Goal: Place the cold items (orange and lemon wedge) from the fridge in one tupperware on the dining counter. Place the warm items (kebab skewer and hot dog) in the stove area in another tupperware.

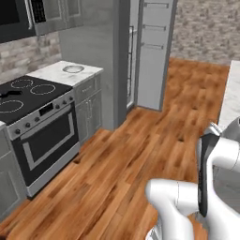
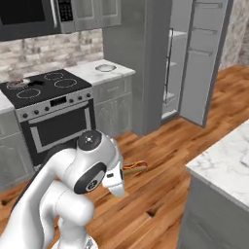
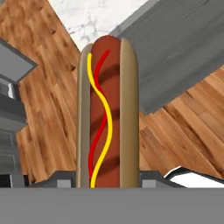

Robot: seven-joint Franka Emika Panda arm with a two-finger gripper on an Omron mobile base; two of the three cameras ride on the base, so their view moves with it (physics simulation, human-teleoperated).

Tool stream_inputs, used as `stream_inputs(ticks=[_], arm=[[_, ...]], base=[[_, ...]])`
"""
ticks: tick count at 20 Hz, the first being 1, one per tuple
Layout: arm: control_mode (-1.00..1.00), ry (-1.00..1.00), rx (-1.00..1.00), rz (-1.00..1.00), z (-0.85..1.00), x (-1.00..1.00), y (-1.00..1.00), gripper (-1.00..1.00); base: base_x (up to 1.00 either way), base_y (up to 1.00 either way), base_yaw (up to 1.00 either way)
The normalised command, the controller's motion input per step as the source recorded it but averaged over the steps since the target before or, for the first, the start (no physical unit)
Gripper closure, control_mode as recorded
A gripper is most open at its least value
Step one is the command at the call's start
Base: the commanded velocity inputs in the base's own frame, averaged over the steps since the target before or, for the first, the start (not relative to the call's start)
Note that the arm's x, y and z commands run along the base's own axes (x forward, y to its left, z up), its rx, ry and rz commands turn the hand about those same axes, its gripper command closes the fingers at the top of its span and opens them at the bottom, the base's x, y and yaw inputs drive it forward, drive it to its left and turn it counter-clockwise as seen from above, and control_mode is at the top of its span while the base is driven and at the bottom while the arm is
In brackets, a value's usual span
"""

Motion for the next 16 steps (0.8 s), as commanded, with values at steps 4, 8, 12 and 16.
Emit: stream_inputs(ticks=[4,8,12,16], arm=[[1.0,0.0,0.0,0.0,0.0,0.0,0.0,1.0],[1.0,0.0,0.0,0.0,0.0,0.0,0.0,1.0],[1.0,0.0,0.0,0.0,0.0,0.0,0.0,1.0],[1.0,0.0,0.0,0.0,0.0,0.0,0.0,1.0]], base=[[-0.53,-0.72,-0.29],[-0.32,-0.98,-0.22],[-0.2,-1.0,-0.16],[-0.13,-1.0,-0.13]])
